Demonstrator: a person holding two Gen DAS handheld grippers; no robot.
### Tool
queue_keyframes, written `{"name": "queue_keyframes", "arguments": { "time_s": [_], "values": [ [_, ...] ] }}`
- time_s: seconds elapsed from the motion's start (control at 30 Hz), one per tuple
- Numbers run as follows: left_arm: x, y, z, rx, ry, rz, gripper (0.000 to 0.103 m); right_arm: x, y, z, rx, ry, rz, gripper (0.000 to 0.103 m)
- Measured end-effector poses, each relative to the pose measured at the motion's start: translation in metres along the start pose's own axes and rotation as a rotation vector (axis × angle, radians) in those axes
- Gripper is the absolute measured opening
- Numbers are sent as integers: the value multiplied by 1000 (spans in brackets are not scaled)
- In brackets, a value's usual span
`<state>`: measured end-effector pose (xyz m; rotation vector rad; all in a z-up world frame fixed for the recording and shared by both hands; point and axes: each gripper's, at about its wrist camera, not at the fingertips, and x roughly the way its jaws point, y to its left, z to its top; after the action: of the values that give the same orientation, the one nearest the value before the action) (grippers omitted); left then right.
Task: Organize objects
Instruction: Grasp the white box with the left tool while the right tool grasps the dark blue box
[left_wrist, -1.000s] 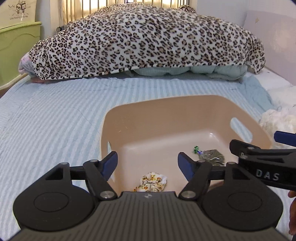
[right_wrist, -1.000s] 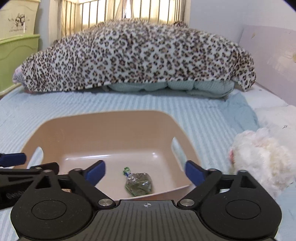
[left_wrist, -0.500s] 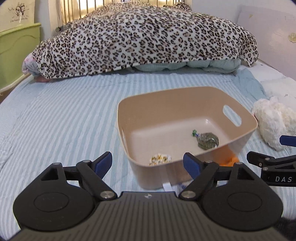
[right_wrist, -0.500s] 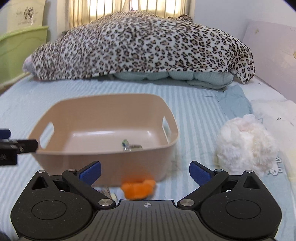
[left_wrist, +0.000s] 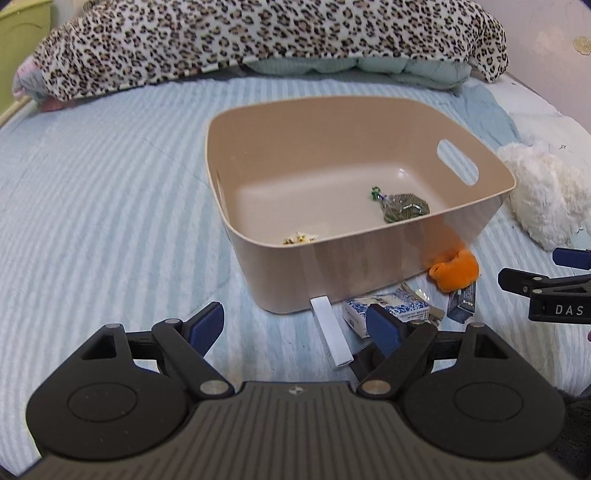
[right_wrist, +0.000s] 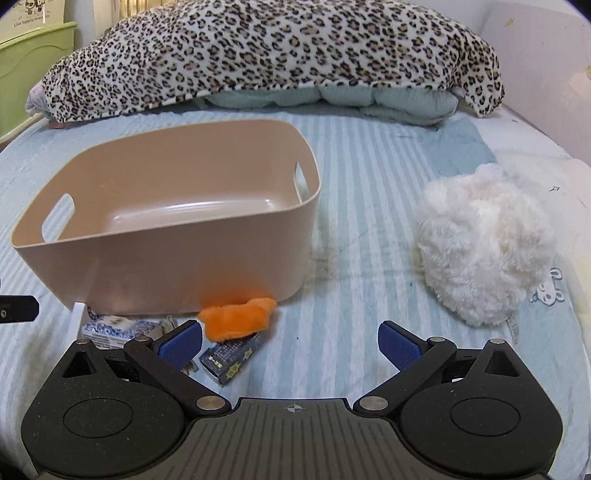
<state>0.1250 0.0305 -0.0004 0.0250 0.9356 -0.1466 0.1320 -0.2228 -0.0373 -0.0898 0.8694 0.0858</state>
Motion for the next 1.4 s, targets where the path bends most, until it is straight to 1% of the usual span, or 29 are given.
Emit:
{"name": "queue_keyframes", "arguments": {
  "time_s": [0.07, 0.13, 0.23, 0.33, 0.43, 0.53, 0.6, 0.7, 0.77, 0.83, 0.9, 0.97, 1.0, 1.03, 1.07, 1.1, 1.13, 1.17, 1.2, 1.23, 1.4],
  "values": [
    [8, 0, 1, -4, 9, 3, 85, 8, 0, -2, -6, 10, -9, 103],
    [15, 0, 2, -11, 18, -3, 85, 18, -1, -3, -7, 41, -15, 103],
    [25, -3, 6, -17, 29, -22, 85, 27, -3, -3, 11, 65, 9, 103],
    [37, -7, 9, -21, 57, -28, 84, 36, -1, -2, 13, 82, 13, 103],
    [49, -11, 9, -24, 94, -4, 84, 45, 1, -1, 19, 109, 32, 103],
    [55, -13, 11, -23, 113, 8, 84, 54, 7, 1, 20, 136, 55, 103],
    [58, -12, 11, -17, 134, 15, 84, 58, 12, 1, 7, 146, 55, 102],
    [62, -9, 11, -18, 181, 18, 83, 64, 17, 1, -13, 168, 54, 98],
    [61, -5, 10, -26, 186, 23, 81, 68, 19, -1, -23, 195, 46, 91],
    [62, -2, 9, -29, 186, 25, 78, 72, 20, -2, -27, 217, 49, 85],
    [65, 1, 9, -31, 196, 18, 71, 71, 21, -3, -28, 218, 53, 83],
    [68, 2, 8, -35, 212, 4, 65, 69, 21, -3, -27, 214, 57, 77],
    [71, 2, 7, -39, 220, -4, 59, 69, 20, -4, -26, 214, 62, 74],
    [73, 2, 6, -43, 232, -16, 56, 68, 20, -4, -26, 215, 67, 69],
    [76, 2, 6, -49, 244, -30, 49, 67, 20, -5, -27, 216, 71, 63],
    [78, 2, 4, -54, 253, -40, 37, 66, 19, -5, -29, 213, 69, 61],
    [80, 2, 3, -51, 260, -46, 32, 65, 19, -6, -32, 207, 67, 55],
    [80, 1, 2, -44, 259, -52, 21, 63, 19, -6, -37, 202, 70, 40],
    [79, 0, 2, -38, 255, -60, 18, 62, 18, -6, -40, 201, 75, 32],
    [78, 0, 1, -37, 251, -66, 15, 60, 17, -7, -39, 202, 83, 21],
    [71, 3, 2, -48, 240, -69, 16, 52, 15, -11, -65, 210, 87, 21]
  ]
}}
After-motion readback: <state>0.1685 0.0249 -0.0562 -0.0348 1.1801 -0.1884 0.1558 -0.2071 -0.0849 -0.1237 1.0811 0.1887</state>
